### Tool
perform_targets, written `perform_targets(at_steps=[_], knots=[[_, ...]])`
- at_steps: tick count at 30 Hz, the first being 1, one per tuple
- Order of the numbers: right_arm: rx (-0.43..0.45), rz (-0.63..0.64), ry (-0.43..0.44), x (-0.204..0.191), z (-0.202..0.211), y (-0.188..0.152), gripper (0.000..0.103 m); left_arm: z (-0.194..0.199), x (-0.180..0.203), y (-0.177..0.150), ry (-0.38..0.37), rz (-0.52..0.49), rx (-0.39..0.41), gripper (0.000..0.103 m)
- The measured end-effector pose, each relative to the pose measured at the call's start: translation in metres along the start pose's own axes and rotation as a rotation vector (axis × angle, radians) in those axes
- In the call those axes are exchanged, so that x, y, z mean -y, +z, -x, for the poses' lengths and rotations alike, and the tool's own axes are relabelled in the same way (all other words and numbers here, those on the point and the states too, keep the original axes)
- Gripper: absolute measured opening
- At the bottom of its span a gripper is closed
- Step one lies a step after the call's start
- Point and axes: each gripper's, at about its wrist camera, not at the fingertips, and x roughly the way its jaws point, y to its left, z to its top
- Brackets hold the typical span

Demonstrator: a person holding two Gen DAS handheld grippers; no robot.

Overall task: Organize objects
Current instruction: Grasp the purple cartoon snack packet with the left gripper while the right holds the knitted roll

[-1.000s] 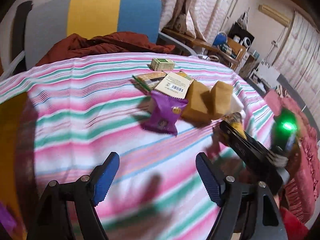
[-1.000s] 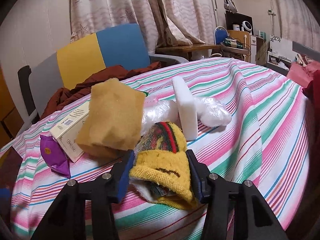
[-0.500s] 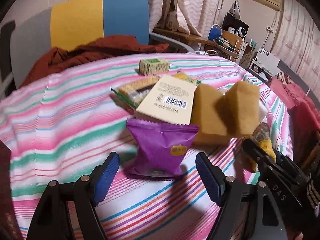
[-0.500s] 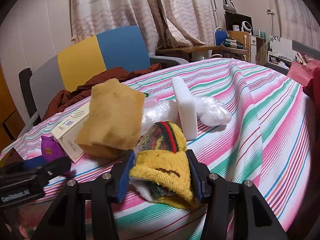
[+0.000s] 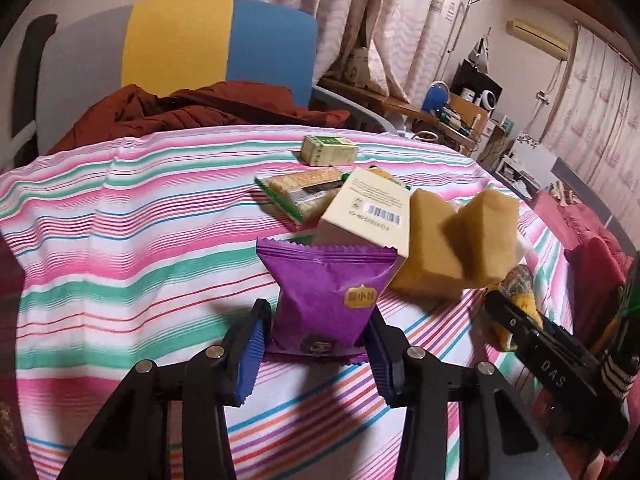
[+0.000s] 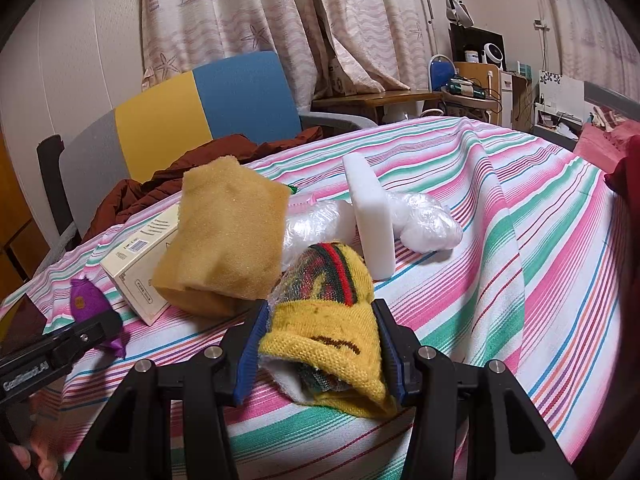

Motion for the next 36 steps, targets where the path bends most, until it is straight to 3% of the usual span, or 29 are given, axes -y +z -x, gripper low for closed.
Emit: perform_targets(at_steps=[8, 15, 27, 34, 36], knots=[[0.048, 0.031, -0.007, -0.006, 0.011, -0.002, 0.046, 0.018, -0.017, -0.01, 0.009, 0.069, 0.049, 0.043], [0.075, 0.144, -0.015, -0.026, 0.017, -0.008, 0.042, 0.03, -0.022, -0.018, 0.009, 0.085, 0.085, 0.042], [0.0, 0.129, 0.086, -0.043, 0.028, -0.015, 0.041, 0.036, -0.038, -0.024, -0.007, 0.144, 0.096, 0.042], [-0.01, 0.132, 0.14, -0.06, 0.043, -0.016, 0.041, 0.028, -0.045, -0.025, -0.018, 0.18, 0.042, 0.042], [-0.008, 0.14, 0.133, -0.061, 0.045, -0.016, 0.041, 0.026, -0.039, -0.023, -0.008, 0.154, 0.03, 0.05]])
